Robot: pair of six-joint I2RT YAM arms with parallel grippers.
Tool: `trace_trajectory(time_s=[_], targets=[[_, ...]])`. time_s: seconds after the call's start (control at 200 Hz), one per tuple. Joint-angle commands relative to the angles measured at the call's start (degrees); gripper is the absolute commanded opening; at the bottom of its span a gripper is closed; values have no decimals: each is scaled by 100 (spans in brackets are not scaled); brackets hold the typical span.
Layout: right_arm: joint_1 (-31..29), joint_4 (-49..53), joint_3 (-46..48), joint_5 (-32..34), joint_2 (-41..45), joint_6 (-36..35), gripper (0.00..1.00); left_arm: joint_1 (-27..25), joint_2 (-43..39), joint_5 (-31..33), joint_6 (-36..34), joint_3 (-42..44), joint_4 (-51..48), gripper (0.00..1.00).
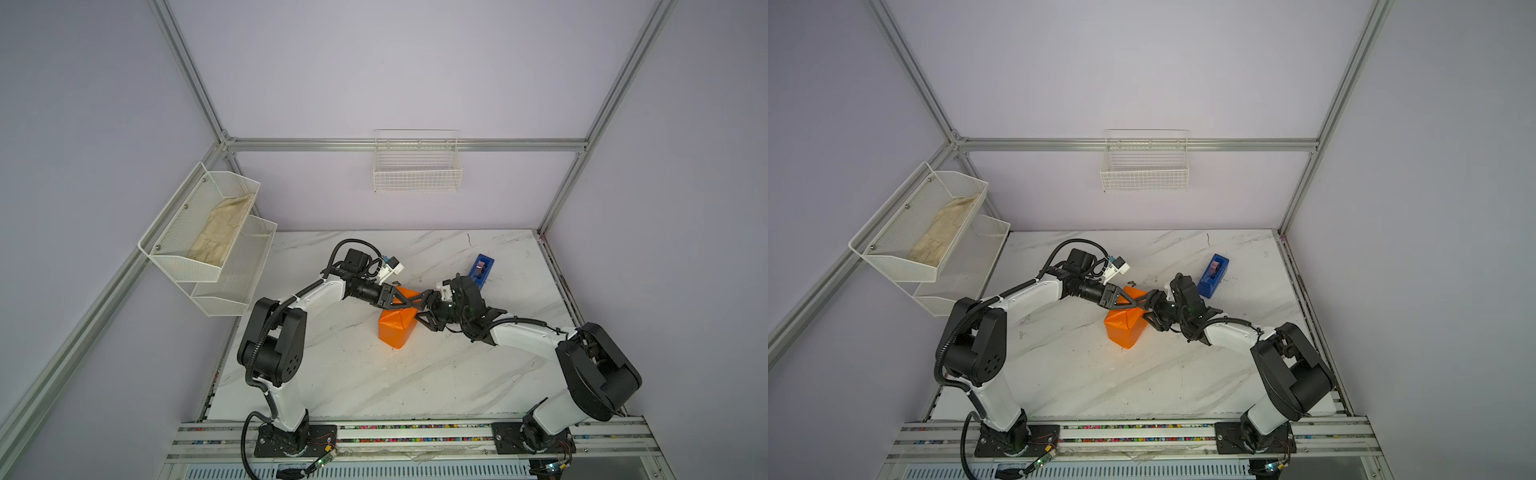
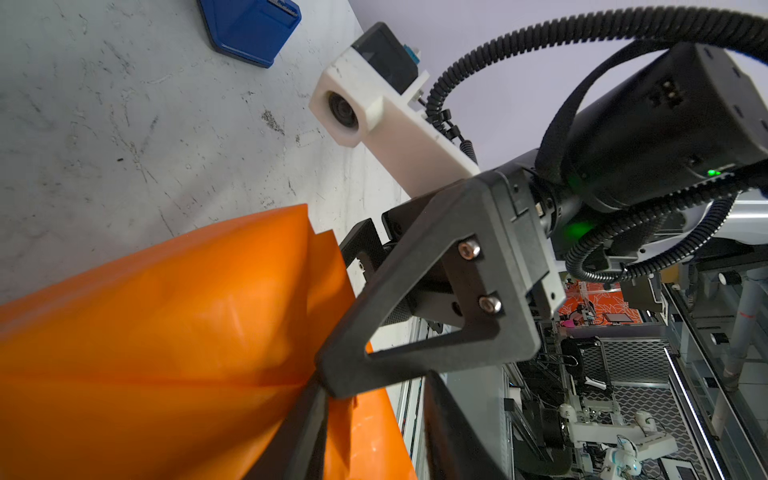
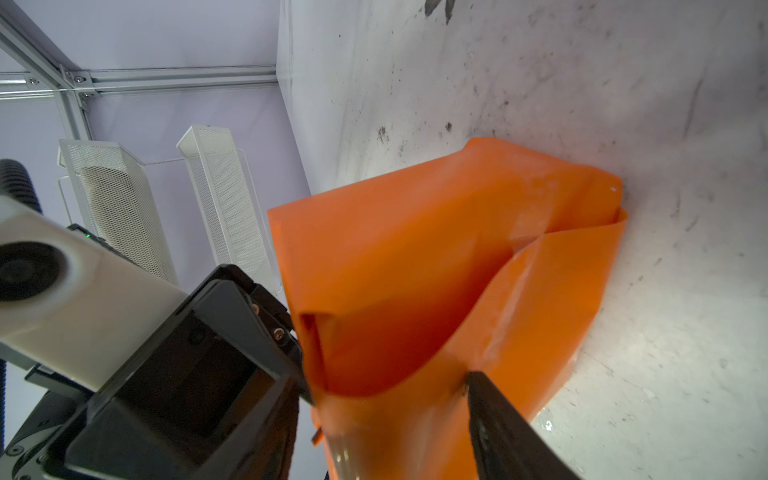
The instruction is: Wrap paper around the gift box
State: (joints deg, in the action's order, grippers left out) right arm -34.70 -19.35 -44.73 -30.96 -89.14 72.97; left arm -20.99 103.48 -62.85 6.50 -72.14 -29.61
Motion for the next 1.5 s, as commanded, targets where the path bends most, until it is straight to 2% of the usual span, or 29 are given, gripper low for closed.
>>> trace_trajectory(time_s=[0.0, 0.165, 0.69, 0.885, 1.26, 1.38, 1.49], targets=[[-142, -165, 87, -268, 62, 112, 63, -80, 223, 646, 220, 394, -792, 38], [-169, -187, 164, -289, 47, 131, 60, -85, 230, 636, 194, 411, -798, 38], [-195, -217, 325, -299, -84, 128, 41, -54, 218, 635, 176, 394, -834, 38], [-195, 161, 323, -174, -188, -79, 40, -45, 109, 633, 200, 344, -854, 38], [-195, 379, 395, -106, -406, -242, 38, 118, -391, 796, 410, -911, -1204, 42], [-195, 393, 412, -119, -428, -248, 38, 208, -584, 1114, 330, -1395, -1561, 42], [-199, 423, 398, -119, -425, -274, 37, 250, -783, 1934, -17, -1484, -1970, 44]])
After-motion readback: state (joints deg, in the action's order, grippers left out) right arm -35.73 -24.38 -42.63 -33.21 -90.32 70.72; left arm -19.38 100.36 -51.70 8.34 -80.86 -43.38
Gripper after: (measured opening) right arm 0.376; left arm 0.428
